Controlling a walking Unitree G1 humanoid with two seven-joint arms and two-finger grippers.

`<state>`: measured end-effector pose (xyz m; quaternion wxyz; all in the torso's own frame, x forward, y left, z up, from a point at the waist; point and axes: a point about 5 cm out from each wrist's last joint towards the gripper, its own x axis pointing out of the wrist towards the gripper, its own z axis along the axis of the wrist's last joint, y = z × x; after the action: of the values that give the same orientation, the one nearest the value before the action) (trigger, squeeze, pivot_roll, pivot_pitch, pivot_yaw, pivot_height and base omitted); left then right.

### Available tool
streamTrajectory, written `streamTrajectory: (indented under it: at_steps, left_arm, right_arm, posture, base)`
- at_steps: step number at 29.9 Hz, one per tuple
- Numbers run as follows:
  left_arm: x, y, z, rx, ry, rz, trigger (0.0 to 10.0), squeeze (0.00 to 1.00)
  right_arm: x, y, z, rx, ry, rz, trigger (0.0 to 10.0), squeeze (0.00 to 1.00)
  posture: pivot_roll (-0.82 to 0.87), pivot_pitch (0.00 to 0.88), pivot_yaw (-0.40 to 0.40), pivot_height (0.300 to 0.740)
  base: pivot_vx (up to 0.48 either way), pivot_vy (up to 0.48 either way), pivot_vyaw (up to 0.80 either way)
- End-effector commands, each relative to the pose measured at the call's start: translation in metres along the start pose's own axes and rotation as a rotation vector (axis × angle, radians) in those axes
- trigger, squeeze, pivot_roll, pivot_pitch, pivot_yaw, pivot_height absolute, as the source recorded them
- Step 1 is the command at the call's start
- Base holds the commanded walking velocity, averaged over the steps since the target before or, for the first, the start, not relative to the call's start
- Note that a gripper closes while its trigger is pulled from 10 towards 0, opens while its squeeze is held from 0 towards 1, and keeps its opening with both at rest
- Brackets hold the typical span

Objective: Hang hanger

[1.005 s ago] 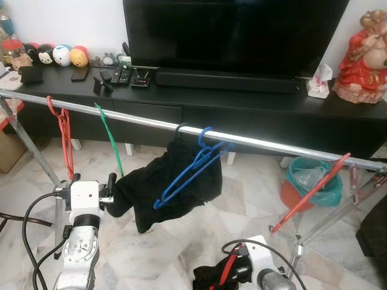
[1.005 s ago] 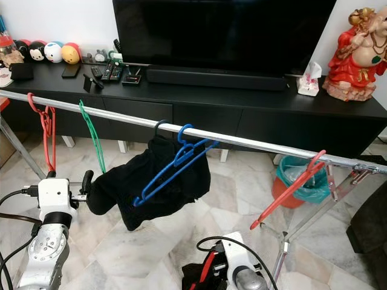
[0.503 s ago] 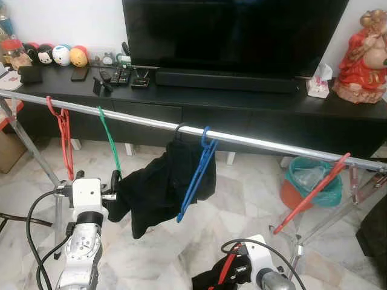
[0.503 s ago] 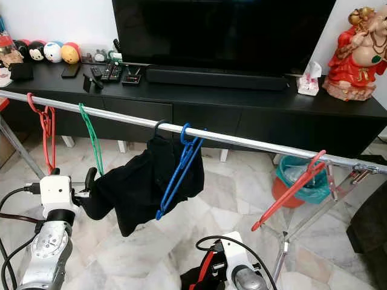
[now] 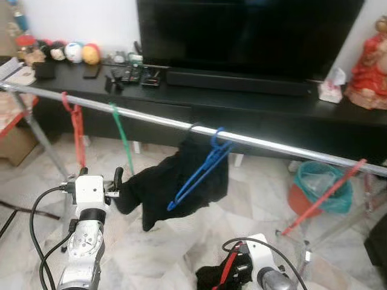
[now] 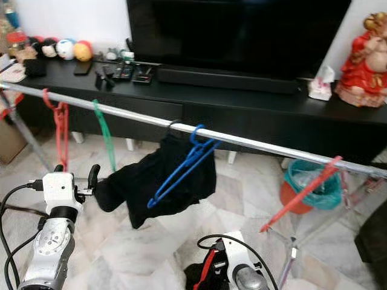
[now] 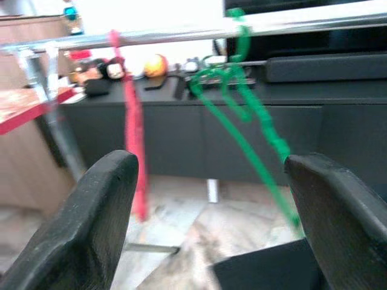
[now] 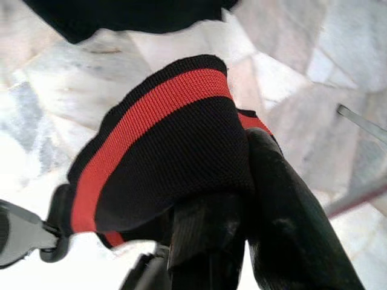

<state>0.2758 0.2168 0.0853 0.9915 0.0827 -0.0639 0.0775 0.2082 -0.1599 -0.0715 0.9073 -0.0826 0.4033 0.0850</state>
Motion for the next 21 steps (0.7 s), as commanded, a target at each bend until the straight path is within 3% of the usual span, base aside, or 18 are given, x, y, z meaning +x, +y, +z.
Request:
streamTrajectory:
  at_steps: [1,6,21]
  left_arm:
    - [0.002,-0.001,0.005,-0.01,-0.017,-0.001,10.0,0.0]
    - [0.002,-0.001,0.006,-0.01,-0.018,-0.004,10.0,0.0]
    - [0.009,-0.012,0.014,-0.024,-0.034,-0.066,10.0,0.0]
  right_arm:
    - [0.001,-0.002,0.004,0.005,-0.017,-0.007,10.0,0.0]
    - [0.001,-0.001,0.004,0.007,-0.017,-0.007,10.0,0.0]
    - [0.002,-0.003,0.008,0.016,-0.025,-0.014,10.0,0.0]
  posture:
    - [0.04,0.0,-0.048,0.74]
    - [0.04,0.0,-0.046,0.74]
    - [0.04,0.0,-0.048,0.74]
  base:
    - [0.0,0.266,0.0]
    - [0.0,0.263,0.0]
    - [0.0,0.0,0.0]
